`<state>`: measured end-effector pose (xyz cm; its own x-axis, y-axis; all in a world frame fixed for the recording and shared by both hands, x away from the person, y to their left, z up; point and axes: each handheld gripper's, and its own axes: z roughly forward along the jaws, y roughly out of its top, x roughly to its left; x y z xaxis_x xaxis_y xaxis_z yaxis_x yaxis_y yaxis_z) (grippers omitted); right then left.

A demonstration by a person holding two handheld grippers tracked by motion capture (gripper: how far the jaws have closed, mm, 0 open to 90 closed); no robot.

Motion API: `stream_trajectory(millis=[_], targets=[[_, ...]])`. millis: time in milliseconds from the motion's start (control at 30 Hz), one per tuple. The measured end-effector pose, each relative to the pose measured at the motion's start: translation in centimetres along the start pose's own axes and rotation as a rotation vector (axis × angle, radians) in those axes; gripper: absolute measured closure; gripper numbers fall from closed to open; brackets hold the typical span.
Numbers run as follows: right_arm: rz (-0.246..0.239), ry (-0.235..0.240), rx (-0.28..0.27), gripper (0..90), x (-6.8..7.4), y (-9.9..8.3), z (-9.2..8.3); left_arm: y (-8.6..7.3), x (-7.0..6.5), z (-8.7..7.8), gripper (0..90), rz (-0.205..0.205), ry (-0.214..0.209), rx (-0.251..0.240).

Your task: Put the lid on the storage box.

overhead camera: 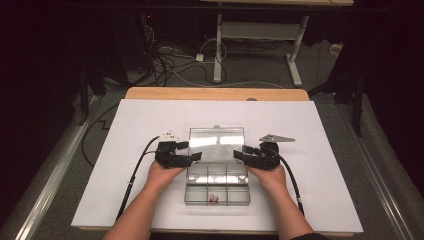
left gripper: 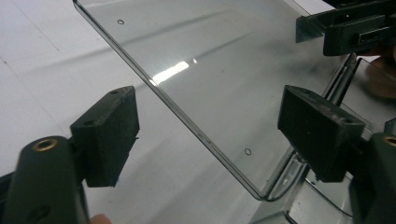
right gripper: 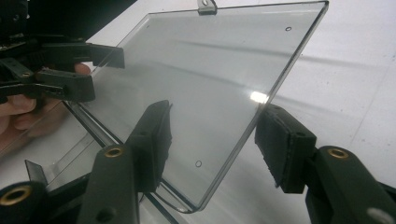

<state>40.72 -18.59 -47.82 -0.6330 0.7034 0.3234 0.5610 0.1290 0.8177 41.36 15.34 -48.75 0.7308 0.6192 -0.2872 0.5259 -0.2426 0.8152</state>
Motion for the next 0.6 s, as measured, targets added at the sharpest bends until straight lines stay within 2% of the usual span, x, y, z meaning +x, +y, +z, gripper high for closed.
stream_trajectory(millis=[133, 200, 433, 600], targets=[[-0.002, -0.008, -0.007, 49.0, 0.1, -0.1, -0.1, 0.0, -0.4, 0.0, 28.3, 0.001, -0.019, -0.011], [-0.019, -0.016, -0.014, 51.8, 0.3, 0.0, -0.3, 0.0, -0.4, 0.0, 32.4, 0.005, -0.030, -0.019], [-0.091, -0.053, -0.023, 59.8, 1.0, 0.3, -1.2, 0.2, -1.0, -0.4, 40.8, 0.025, -0.031, -0.031], [-0.108, -0.059, -0.027, 66.1, 1.2, 0.5, -1.8, 0.3, -1.4, -0.8, 45.6, 0.048, -0.020, -0.037]])
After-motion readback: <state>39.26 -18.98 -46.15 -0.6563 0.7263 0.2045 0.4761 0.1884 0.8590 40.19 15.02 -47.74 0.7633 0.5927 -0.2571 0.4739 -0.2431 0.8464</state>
